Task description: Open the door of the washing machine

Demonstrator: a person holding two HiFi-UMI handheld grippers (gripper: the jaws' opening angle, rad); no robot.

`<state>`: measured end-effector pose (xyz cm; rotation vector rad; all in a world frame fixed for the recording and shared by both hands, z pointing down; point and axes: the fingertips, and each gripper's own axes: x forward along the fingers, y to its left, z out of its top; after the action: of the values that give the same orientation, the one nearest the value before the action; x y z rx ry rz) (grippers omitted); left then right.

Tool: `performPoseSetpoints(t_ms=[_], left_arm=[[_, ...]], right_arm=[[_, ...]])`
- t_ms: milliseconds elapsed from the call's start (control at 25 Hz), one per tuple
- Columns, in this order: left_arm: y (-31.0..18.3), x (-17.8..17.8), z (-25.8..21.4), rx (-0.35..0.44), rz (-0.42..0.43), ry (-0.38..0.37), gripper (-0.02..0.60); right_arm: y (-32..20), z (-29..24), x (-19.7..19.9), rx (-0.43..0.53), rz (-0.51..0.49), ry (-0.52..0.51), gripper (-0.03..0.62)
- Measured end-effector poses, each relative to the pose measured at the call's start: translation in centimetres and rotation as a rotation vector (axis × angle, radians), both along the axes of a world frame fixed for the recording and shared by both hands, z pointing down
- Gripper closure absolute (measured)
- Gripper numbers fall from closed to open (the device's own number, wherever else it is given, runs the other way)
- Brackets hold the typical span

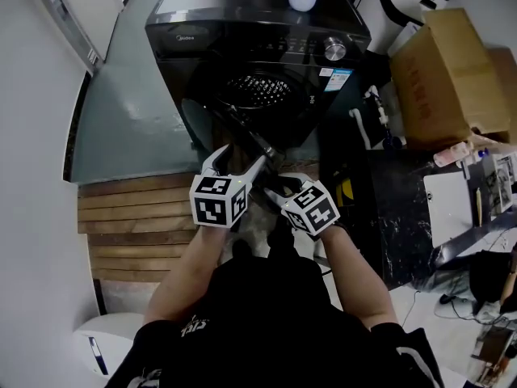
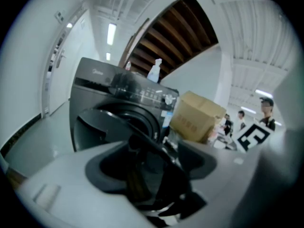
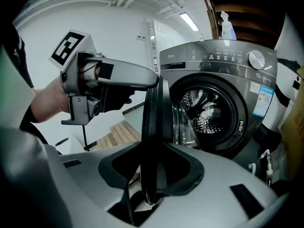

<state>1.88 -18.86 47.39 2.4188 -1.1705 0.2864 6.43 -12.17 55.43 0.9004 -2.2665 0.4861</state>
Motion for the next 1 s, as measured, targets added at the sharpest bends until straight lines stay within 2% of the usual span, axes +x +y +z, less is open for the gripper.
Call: performPoseSetpoints(t_ms=[120,320,520,680,800,1000], left_arm=[[0.4,-1.1,0.2,-0.009,-0.038,-0.009,0.249],[1.2,-3.8,1.3,-0.038,-0.097,-0.066,0.247],[2.4,-6.3,1.6,-0.035,-0.100,-0.056,0.250],[3.3,-8.0,1.4,-0.010,-0.100,-0.067,0.281],[3.9,-9.4,1.1,0.014,-0.101,-0.088,0.311],[4.9,-12.1,1.2,0.010,-0.143,-0.094,0.343]], right_arm=[[1.7,0.0,-1.9,-0.019,-0.044,-0.013,0.454],[4.2,-0.4,-5.2,-0.046,-0.180,-0.036,0.456],[6.1,-1.6,-7.6,-0.071,-0.313,-0.106,0.477],[4.8,-3.1,-8.0,-0.039,-0.301,-0.163,0.500],[3.0,-3.9,-8.1,0.000,-0.271,-0.167,0.517],[1.5,-5.2,-9.5,0.030,-0.271,-0.205,0.530]])
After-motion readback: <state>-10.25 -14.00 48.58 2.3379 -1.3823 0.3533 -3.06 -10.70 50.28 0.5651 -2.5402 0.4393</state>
